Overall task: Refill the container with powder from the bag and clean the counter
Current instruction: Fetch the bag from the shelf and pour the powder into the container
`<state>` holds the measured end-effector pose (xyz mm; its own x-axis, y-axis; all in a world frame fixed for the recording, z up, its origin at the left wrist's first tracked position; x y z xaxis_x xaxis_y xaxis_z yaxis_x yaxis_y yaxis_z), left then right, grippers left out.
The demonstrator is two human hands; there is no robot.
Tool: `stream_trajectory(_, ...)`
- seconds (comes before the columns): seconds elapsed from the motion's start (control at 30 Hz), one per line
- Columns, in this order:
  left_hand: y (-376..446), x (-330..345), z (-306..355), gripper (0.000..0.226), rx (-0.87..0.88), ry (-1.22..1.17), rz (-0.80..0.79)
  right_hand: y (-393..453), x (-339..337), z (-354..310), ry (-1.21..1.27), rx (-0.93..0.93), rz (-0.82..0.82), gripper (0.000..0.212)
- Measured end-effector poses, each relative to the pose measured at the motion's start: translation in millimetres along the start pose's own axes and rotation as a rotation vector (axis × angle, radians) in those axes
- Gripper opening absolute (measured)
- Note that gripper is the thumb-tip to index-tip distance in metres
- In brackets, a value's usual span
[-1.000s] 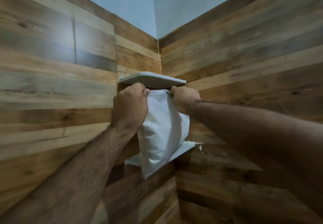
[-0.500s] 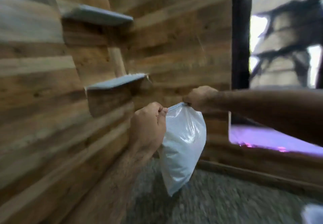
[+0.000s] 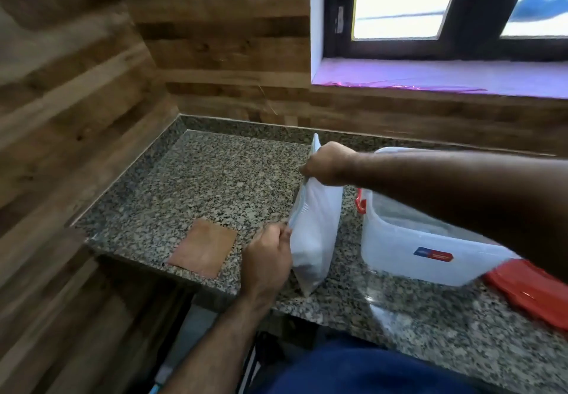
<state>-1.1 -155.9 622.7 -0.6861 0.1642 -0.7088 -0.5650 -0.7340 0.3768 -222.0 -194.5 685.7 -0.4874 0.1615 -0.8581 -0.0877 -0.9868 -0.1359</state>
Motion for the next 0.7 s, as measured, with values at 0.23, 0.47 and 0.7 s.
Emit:
stream_trajectory(0.23,-24.1,-8.5,-7.1,0.017,-0.119,-0.033,-0.131,-31.3,4.4,-16.2,0.229,0.126,0.089,0.037)
stream_trajectory(0.47,-42.5,-41.1,-43.1,0.022,-0.439,-0.435,-0.017,-86.6,-8.5,-79.4,0.877,-0.066,0.107,0.036)
stream_trajectory(0.7,-42.2,-65.6,-71.3,0.036,-0.498,-0.704,0.168,-94.2,0.4,-130.1,1.021,-0.046,0.079,0.023)
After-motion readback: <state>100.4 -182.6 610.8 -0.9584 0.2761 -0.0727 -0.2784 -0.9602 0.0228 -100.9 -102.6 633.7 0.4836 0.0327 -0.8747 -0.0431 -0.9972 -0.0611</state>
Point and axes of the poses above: each hand's wrist, its own y-axis towards the middle knuckle, its own x-axis out of the palm, z = x × y, the point moved 5 cm from there along y, towards the middle knuckle, and after that the axes turned 7 degrees about x, right-handed, at the moved point
